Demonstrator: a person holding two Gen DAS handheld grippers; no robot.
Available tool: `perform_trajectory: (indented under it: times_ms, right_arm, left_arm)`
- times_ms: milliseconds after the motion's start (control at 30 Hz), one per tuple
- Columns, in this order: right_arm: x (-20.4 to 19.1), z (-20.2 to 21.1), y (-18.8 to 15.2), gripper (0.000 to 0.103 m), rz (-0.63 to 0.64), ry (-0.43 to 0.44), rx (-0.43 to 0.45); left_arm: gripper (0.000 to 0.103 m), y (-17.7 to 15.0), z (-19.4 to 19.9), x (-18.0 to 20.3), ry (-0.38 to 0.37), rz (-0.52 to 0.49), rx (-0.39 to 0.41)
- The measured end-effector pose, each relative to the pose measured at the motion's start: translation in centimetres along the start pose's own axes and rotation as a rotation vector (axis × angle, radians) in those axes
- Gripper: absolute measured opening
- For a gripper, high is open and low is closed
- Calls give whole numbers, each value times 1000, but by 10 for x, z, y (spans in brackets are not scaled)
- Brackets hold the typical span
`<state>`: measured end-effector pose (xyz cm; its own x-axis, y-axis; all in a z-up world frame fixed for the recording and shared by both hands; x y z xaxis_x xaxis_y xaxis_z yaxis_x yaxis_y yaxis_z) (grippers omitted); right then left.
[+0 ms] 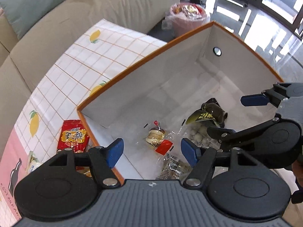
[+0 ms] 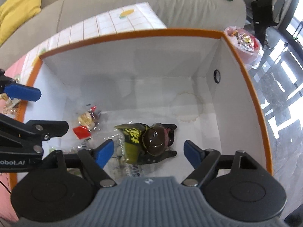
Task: Organize snacks
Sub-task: 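Withdraw both tools from the box toward the remaining snacks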
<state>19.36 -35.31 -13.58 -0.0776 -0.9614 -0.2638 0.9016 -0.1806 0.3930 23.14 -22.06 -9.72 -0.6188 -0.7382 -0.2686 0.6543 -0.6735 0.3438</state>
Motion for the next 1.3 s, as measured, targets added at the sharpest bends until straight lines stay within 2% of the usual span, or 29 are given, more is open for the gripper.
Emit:
perform_trajectory:
  times_ms: [67, 300, 367, 533, 667, 1033, 1167, 1300]
  right_arm:
    - [-4, 8, -6, 86, -14, -11, 49]
    - [-32, 42, -27, 92, -3, 3, 230]
    - [-44, 51, -34, 96, 17, 26, 276]
    - [-77, 67, -48, 98, 76, 34, 367]
    - [-103, 70, -58, 100, 138, 106, 387]
    - [-166, 57, -76, 100, 278, 136, 394]
    - [-186, 50, -75, 100, 300, 140, 392]
    - [-206, 46, -83, 100, 357, 138, 433]
  left_arm:
    - [81, -3, 9, -2, 11, 19, 30]
    - [81, -24, 48, -16, 63, 70, 177]
    - [81, -34, 60, -23, 67, 99, 212]
    - [81, -66, 82, -45, 85, 186, 298]
    - [81, -97, 90, -60, 131, 239, 335]
    - [81, -179, 87, -111, 254, 462, 395]
    - [81, -205, 78, -126, 297, 545, 372]
    - [81, -227, 67, -139, 287, 609, 343]
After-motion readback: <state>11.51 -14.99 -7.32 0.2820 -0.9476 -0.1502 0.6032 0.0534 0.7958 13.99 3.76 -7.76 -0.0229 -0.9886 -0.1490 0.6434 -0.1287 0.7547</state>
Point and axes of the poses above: each gripper's, at about its wrist camera, not at the fingertips, and z roughly against the way its jaws point, x to its right, y to its top, the point moved 2 cm from there along -z, roughly the way its jaws point, and after that the axes turned 11 degrees about y, right-handed, at the moved point
